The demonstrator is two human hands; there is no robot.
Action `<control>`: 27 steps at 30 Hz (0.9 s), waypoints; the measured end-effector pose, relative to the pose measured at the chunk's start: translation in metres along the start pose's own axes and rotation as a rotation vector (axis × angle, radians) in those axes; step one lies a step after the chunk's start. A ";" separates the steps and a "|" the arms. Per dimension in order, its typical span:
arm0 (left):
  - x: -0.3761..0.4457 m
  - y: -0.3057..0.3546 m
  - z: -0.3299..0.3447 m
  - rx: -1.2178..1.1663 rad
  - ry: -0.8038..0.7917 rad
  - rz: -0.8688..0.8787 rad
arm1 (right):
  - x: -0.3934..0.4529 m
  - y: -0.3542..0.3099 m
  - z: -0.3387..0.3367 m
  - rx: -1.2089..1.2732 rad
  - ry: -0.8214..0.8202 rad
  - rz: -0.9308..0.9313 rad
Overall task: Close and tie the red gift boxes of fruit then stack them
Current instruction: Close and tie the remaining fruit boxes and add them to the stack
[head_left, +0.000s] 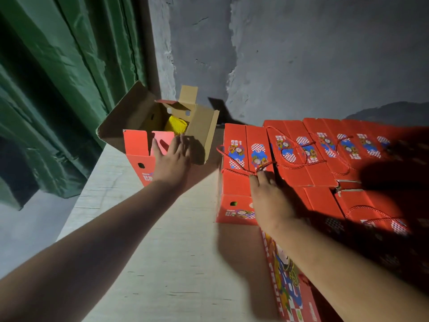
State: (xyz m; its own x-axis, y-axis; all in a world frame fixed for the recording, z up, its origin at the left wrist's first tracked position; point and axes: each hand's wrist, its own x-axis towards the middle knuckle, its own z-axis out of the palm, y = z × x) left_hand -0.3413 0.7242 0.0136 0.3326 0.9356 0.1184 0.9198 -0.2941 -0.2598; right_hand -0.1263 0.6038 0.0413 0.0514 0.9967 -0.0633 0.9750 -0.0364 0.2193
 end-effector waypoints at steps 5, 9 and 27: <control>0.013 0.013 0.003 0.027 0.018 -0.067 | 0.000 0.002 0.004 0.018 -0.001 -0.015; 0.022 0.013 0.000 0.005 0.006 -0.077 | -0.001 0.003 0.003 0.016 0.008 -0.016; -0.013 0.003 -0.004 0.132 -0.025 0.020 | -0.002 0.014 -0.009 0.175 -0.123 -0.054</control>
State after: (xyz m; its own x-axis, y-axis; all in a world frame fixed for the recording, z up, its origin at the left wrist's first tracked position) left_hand -0.3418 0.7107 0.0148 0.3437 0.9349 0.0886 0.8770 -0.2858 -0.3863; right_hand -0.1148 0.6022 0.0528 0.0134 0.9815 -0.1912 0.9992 -0.0058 0.0404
